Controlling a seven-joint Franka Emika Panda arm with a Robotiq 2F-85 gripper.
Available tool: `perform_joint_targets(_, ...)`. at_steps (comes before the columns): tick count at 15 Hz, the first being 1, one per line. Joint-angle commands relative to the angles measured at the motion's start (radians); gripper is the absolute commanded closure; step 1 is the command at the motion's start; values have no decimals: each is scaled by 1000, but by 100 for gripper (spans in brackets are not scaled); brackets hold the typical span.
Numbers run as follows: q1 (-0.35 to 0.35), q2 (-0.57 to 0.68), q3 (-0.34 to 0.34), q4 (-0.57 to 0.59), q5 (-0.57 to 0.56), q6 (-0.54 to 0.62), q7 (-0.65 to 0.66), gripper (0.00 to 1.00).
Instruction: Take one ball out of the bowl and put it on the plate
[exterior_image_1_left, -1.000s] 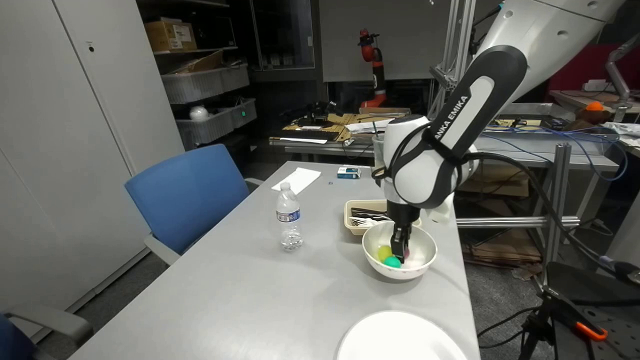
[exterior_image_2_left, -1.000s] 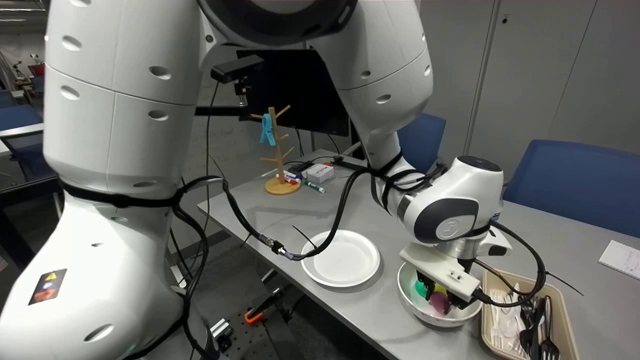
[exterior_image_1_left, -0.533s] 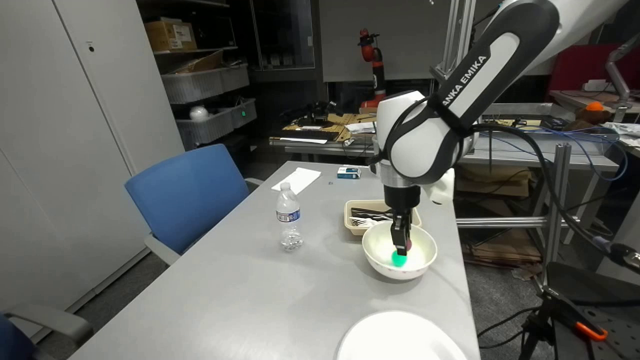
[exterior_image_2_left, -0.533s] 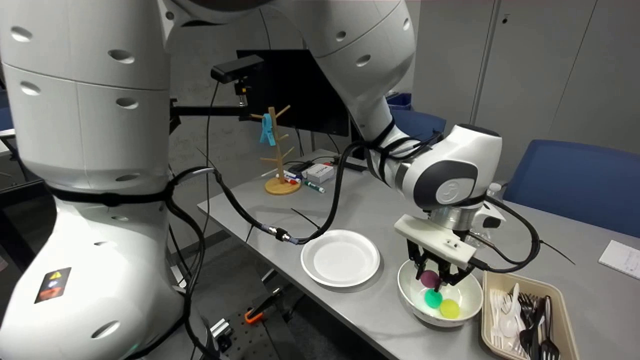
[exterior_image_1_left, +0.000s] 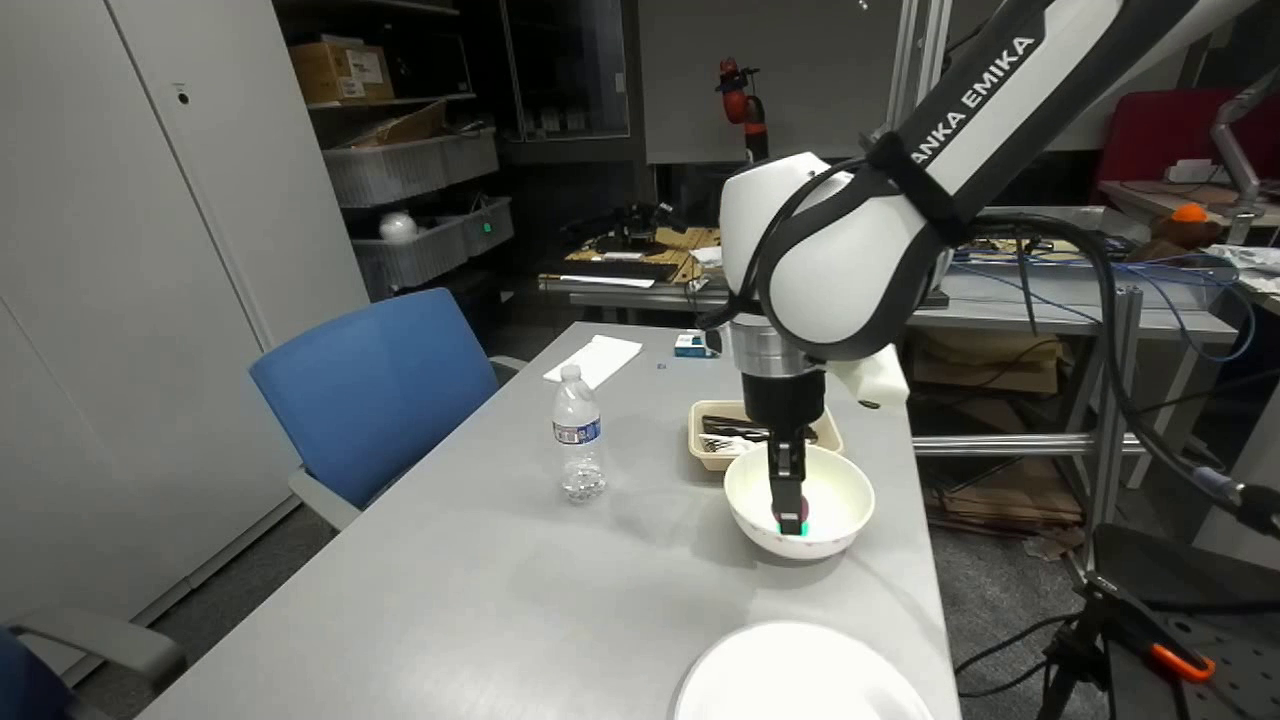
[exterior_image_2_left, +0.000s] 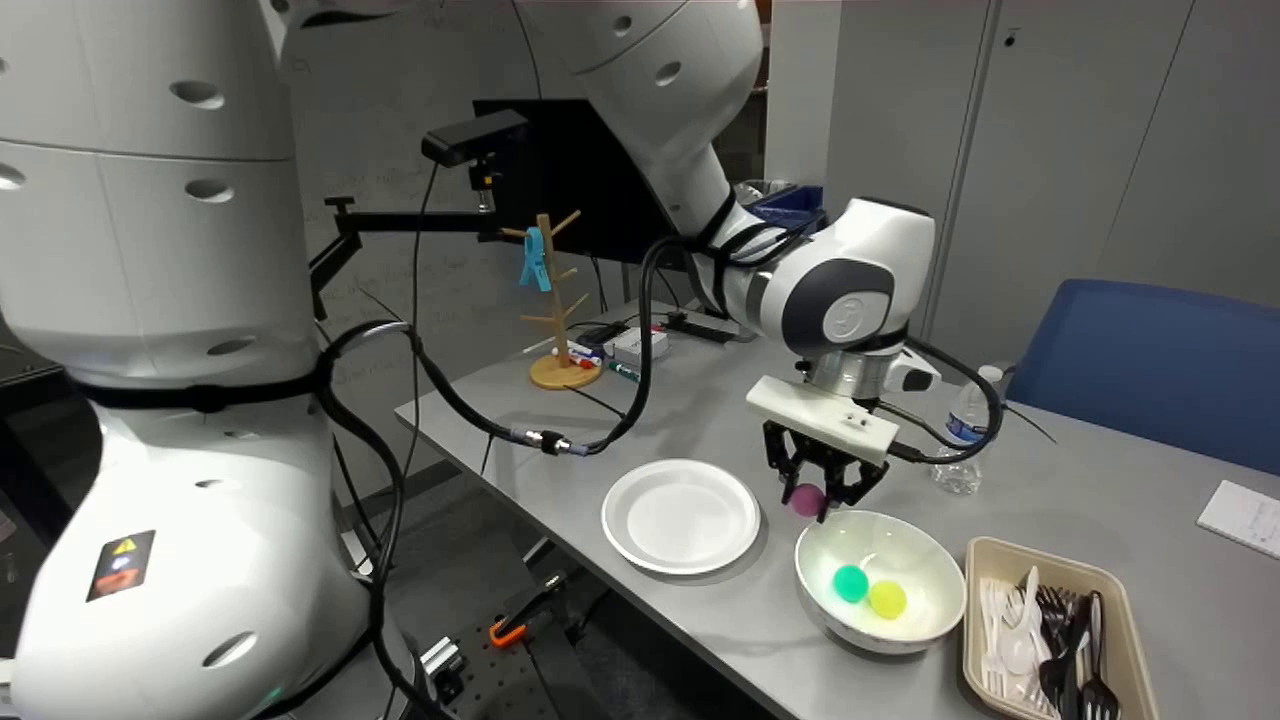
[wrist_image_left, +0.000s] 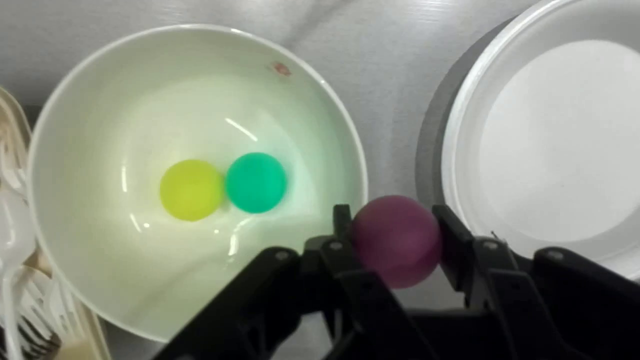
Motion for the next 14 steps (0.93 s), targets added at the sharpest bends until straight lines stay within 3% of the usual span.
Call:
perform_joint_targets(1, 21, -32, 29, -51, 50, -1, -70, 82)
perform_joint_targets(10, 30, 10, 91, -113, 180, 75, -181, 82)
perform_joint_targets(14, 25, 51, 119, -134, 241, 163, -235, 82)
